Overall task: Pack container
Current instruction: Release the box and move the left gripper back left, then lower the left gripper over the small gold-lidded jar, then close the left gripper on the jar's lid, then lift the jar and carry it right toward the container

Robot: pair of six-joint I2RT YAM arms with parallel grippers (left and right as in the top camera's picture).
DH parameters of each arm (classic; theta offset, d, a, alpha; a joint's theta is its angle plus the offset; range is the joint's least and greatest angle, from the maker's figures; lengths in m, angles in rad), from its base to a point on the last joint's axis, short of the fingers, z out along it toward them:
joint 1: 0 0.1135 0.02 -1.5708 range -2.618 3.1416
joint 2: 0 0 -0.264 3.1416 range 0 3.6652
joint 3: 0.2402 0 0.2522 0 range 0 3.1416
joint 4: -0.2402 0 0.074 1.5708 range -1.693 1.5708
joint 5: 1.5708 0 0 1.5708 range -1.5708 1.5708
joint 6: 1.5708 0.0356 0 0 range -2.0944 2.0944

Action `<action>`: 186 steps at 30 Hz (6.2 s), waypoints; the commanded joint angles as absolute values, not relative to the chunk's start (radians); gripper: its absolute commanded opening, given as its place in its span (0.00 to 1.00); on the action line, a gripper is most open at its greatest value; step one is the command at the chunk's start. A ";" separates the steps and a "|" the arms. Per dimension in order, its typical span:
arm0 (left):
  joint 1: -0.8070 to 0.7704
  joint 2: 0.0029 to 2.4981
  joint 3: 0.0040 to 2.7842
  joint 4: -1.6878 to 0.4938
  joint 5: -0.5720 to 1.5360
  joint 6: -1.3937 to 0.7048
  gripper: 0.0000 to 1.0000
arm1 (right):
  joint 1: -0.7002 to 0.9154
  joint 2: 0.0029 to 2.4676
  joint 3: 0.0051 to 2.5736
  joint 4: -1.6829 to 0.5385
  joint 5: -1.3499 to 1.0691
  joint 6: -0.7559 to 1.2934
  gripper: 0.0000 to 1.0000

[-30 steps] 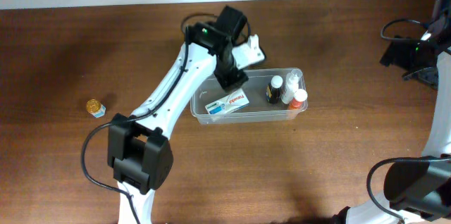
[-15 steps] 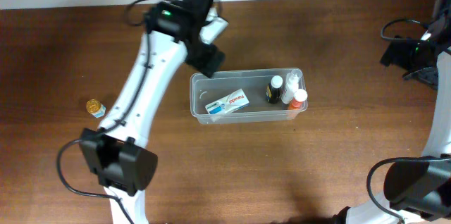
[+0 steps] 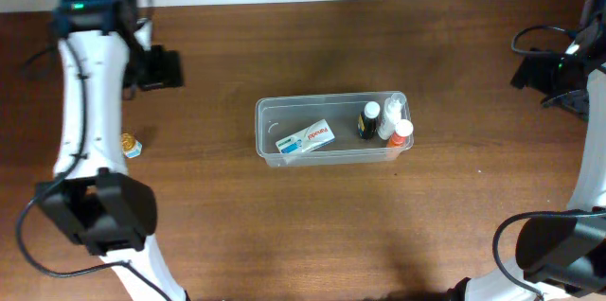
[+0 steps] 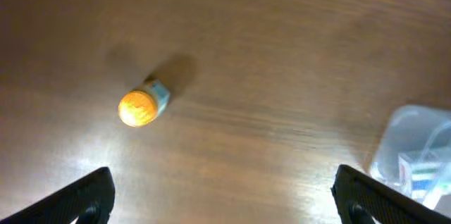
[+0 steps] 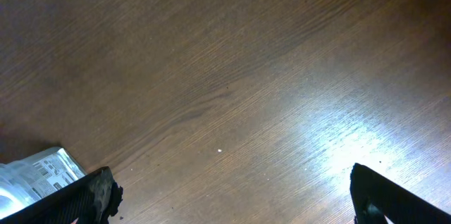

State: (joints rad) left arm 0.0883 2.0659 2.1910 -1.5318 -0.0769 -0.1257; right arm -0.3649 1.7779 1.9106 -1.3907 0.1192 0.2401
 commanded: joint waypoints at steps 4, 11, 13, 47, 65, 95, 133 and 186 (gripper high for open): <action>0.155 2.034 2.141 -1.515 -0.016 -0.161 0.99 | -0.367 1.776 1.905 -1.390 0.128 0.252 0.98; 0.211 2.034 1.947 -1.396 -0.022 -0.237 0.99 | -0.367 1.776 1.905 -1.390 0.128 0.252 0.98; 0.237 2.034 1.889 -1.347 -0.022 -0.269 0.99 | -0.367 1.776 1.905 -1.390 0.128 0.252 0.98; 0.358 2.043 1.620 -1.036 -0.022 -0.275 0.99 | -0.367 1.776 1.905 -1.390 0.128 0.252 0.98; 0.358 2.051 1.579 -0.981 -0.029 -0.275 0.99 | -0.367 1.776 1.905 -1.391 0.128 0.252 0.99; 0.358 2.053 1.485 -0.852 -0.033 -0.271 0.93 | -0.367 1.776 1.905 -1.390 0.128 0.252 0.98; 0.358 2.055 1.457 -0.857 -0.033 -0.272 0.47 | -0.367 1.776 1.905 -1.390 0.128 0.252 0.98; -0.058 1.956 1.930 -1.197 0.068 -0.229 0.22 | -0.367 1.776 1.905 -1.390 0.128 0.252 0.98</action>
State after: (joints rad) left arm 0.0021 2.0167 1.9079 -1.1969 0.0471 -0.2462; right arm -0.3649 1.7779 1.9106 -1.3907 0.1192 0.2405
